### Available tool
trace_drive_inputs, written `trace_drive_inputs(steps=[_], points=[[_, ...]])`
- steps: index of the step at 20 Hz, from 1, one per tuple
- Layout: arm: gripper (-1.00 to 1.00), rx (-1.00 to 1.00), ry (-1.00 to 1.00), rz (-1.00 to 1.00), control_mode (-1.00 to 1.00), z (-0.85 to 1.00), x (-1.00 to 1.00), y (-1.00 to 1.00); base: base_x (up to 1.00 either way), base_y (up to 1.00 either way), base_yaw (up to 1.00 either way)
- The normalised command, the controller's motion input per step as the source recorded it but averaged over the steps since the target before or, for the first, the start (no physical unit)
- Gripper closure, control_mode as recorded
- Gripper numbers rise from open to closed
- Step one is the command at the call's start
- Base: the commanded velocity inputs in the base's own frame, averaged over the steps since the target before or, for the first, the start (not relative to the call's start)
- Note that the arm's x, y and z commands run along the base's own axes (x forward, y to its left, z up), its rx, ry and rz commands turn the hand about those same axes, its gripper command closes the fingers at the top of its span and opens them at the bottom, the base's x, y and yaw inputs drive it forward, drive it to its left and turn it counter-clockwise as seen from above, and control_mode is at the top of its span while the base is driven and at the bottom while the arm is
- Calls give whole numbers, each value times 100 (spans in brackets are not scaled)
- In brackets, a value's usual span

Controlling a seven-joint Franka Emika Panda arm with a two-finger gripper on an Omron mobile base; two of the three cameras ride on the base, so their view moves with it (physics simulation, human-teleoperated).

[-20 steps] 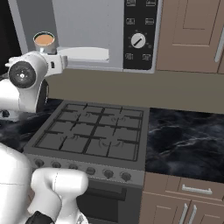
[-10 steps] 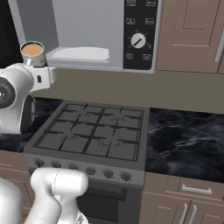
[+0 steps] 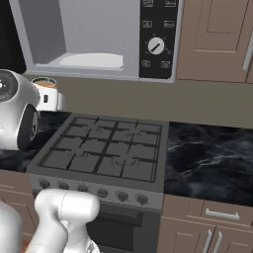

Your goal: Pick the cup of tea, navigate to the dining table, and place it on the saucer.

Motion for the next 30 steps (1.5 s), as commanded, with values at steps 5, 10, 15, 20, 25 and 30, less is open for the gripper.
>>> trace_drive_inputs(steps=[5, 10, 15, 20, 25, 30], points=[[100, -6, 12, 0, -100, -49, 1, 0, 0, 0, 0], [100, -5, -13, 0, -100, -45, 0, -7, 0, 0, 0], [100, -5, -8, 0, -100, -34, 0, -20, 0, 0, 0], [100, -2, -2, 0, -100, -4, -1, -25, 0, 0, 0], [100, 0, 0, 0, -100, 10, -2, -17, 0, 0, 0], [100, 0, 0, 0, -100, 7, 0, -24, 0, 0, 0]])
